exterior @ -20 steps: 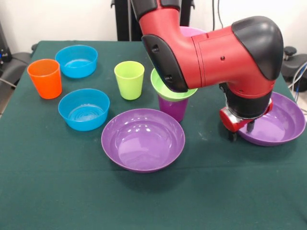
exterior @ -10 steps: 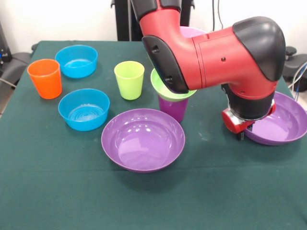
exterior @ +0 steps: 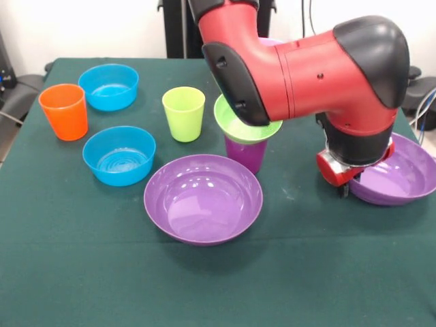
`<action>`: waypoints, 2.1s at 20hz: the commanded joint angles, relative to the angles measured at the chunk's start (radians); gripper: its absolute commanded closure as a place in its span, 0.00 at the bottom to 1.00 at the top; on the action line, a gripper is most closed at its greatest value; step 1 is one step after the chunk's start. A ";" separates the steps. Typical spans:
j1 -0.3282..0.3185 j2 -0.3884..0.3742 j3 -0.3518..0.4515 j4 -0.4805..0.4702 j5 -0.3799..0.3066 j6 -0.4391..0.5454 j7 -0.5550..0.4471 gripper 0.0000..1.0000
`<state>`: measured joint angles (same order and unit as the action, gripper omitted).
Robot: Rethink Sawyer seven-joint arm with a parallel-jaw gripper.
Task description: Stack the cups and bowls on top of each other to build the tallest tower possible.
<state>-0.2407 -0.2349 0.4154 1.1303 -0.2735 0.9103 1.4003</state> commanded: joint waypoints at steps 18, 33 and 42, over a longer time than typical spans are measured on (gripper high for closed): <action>-0.097 -0.337 0.016 0.160 0.016 0.164 -0.047 1.00; -0.278 -0.463 0.072 0.287 -0.014 0.218 -0.246 1.00; -0.349 -0.497 0.137 0.302 -0.002 0.313 -0.292 1.00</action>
<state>-0.5759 -0.7153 0.4571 1.3343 -0.2478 1.0706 1.4003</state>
